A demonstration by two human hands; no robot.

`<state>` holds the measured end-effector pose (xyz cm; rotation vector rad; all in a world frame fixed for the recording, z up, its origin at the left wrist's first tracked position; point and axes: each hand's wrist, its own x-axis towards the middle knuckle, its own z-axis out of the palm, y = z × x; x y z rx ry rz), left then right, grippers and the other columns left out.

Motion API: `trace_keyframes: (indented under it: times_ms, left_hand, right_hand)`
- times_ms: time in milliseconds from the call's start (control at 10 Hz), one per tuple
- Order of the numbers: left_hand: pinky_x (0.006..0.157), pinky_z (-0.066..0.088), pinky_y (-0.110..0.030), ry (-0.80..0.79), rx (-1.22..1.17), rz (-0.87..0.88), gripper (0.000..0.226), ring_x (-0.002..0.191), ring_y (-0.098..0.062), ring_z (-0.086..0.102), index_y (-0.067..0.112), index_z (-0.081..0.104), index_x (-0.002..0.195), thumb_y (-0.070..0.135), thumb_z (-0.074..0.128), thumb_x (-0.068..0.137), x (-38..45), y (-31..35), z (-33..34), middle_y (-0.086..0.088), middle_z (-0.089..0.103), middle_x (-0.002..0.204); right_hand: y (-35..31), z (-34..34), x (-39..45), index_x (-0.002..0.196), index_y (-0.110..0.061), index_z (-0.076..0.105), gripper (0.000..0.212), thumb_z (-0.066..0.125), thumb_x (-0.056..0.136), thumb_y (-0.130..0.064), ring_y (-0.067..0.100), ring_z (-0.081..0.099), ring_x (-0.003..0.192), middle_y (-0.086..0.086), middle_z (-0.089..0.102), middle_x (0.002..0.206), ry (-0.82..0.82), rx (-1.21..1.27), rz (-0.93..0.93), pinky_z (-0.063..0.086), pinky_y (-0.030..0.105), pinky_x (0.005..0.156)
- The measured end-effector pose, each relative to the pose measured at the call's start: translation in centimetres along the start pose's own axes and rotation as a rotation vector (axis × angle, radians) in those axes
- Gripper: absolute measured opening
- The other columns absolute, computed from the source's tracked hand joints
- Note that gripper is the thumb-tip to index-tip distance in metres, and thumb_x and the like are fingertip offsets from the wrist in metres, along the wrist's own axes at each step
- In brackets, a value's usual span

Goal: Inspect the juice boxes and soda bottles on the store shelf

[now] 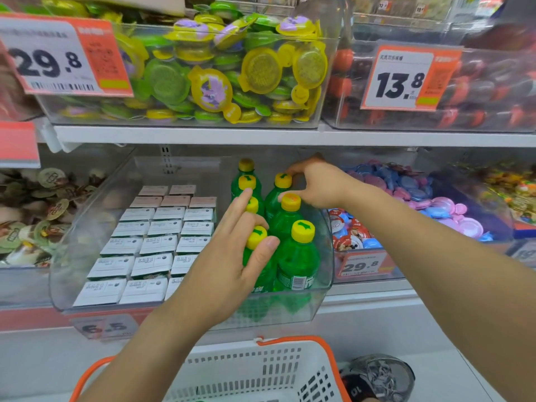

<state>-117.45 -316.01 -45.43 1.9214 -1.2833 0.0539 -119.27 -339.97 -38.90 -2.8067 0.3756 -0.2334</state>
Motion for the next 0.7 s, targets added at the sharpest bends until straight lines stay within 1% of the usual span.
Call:
trace_keyframes:
  times_ms: [100, 200, 300, 400, 500, 600, 700]
  left_hand:
    - [0.091, 0.034, -0.024, 0.004, 0.001, -0.005, 0.033, 0.148, -0.001, 0.019, 0.038, 0.047, 0.113, 0.060, 0.032, 0.094, 0.1, 0.0, 0.0, 0.024, 0.001, 0.162]
    - [0.094, 0.033, -0.025, 0.004, 0.004, -0.004, 0.032, 0.148, -0.001, 0.017, 0.037, 0.047, 0.113, 0.059, 0.033, 0.095, 0.1, -0.1, 0.0, 0.021, 0.002, 0.163]
    - [0.101, 0.030, -0.026, 0.002, 0.002, -0.009, 0.037, 0.148, -0.001, 0.017, 0.037, 0.048, 0.115, 0.064, 0.032, 0.096, 0.3, -0.5, -0.1, 0.018, 0.007, 0.163]
    - [0.103, 0.028, -0.026, -0.025, -0.005, -0.040, 0.045, 0.146, -0.001, 0.022, 0.036, 0.048, 0.122, 0.068, 0.037, 0.092, 0.5, -0.3, -0.6, 0.018, 0.009, 0.163]
    - [0.106, 0.024, -0.023, -0.051, -0.036, -0.091, 0.052, 0.144, 0.002, 0.020, 0.034, 0.044, 0.134, 0.063, 0.044, 0.091, 0.5, 0.2, -1.3, 0.018, 0.008, 0.163]
    - [0.109, 0.020, -0.020, -0.007, -0.063, -0.103, 0.057, 0.142, 0.007, 0.019, 0.032, 0.041, 0.139, 0.062, 0.048, 0.091, -0.1, 1.0, -1.9, 0.016, 0.015, 0.162]
    - [0.109, 0.035, -0.023, 0.144, -0.159, -0.107, 0.042, 0.125, 0.019, 0.039, 0.033, 0.053, 0.128, 0.050, 0.056, 0.091, -1.4, 2.3, -3.2, 0.026, 0.047, 0.140]
  right_hand:
    - [0.2, 0.0, -1.0, 0.126, -0.013, 0.066, 0.041, 0.075, 0.088, -0.028, 0.018, 0.063, 0.113, 0.006, 0.069, 0.124, 0.047, 0.086, -0.017, 0.043, 0.020, 0.089]
    - [0.5, 0.1, -2.3, 0.122, -0.014, 0.068, 0.034, 0.072, 0.090, -0.025, 0.014, 0.063, 0.113, 0.002, 0.071, 0.120, 0.134, 0.177, -0.038, 0.046, 0.028, 0.100]
    - [0.4, 0.3, -4.0, 0.127, -0.014, 0.064, 0.036, 0.068, 0.093, -0.022, 0.014, 0.060, 0.119, 0.003, 0.068, 0.126, 0.189, 0.216, -0.029, 0.044, 0.032, 0.107]
    - [0.1, 0.6, -6.0, 0.126, -0.016, 0.063, 0.034, 0.067, 0.093, -0.017, 0.013, 0.058, 0.118, 0.002, 0.065, 0.128, 0.241, 0.272, -0.027, 0.043, 0.027, 0.102]
    - [-0.3, 0.4, -7.9, 0.118, -0.019, 0.066, 0.027, 0.064, 0.093, -0.011, 0.014, 0.060, 0.111, 0.004, 0.066, 0.121, 0.337, 0.344, -0.010, 0.050, 0.035, 0.100]
    - [-0.9, -0.1, -9.9, 0.112, -0.023, 0.067, 0.025, 0.064, 0.092, -0.008, 0.012, 0.063, 0.103, 0.001, 0.067, 0.114, 0.416, 0.405, 0.021, 0.052, 0.040, 0.099]
    - [-1.8, -1.2, -12.6, 0.104, -0.030, 0.068, 0.024, 0.069, 0.090, -0.011, 0.006, 0.067, 0.095, -0.011, 0.071, 0.104, 0.476, 0.509, 0.034, 0.056, 0.035, 0.092]
